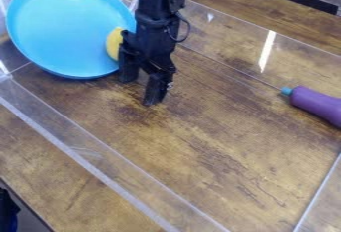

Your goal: Remove the lemon from the blue tray and put it on the table

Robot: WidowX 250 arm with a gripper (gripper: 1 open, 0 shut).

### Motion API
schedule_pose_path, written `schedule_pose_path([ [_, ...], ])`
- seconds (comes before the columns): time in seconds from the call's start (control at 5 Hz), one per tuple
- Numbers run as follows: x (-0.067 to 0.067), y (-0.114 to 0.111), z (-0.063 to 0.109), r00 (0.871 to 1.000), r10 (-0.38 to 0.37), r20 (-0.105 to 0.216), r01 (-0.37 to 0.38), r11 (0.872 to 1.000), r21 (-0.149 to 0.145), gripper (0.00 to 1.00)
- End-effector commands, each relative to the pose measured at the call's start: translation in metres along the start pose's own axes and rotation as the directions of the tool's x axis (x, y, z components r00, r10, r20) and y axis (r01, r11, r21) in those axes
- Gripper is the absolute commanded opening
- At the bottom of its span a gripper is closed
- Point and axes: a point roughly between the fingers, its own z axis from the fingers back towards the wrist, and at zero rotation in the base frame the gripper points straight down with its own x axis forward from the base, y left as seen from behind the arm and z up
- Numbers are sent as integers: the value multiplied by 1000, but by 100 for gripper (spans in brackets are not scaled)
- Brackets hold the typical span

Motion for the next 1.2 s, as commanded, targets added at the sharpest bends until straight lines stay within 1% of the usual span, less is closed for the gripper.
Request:
schedule_pose_path([
  [0.0,8,2,4,999,7,37,-7,1000,10,100],
  [0.8,10,-2,3,998,8,67,-8,1000,-1,100],
  [1.0,13,0,9,997,13,82,-13,1000,0,100],
])
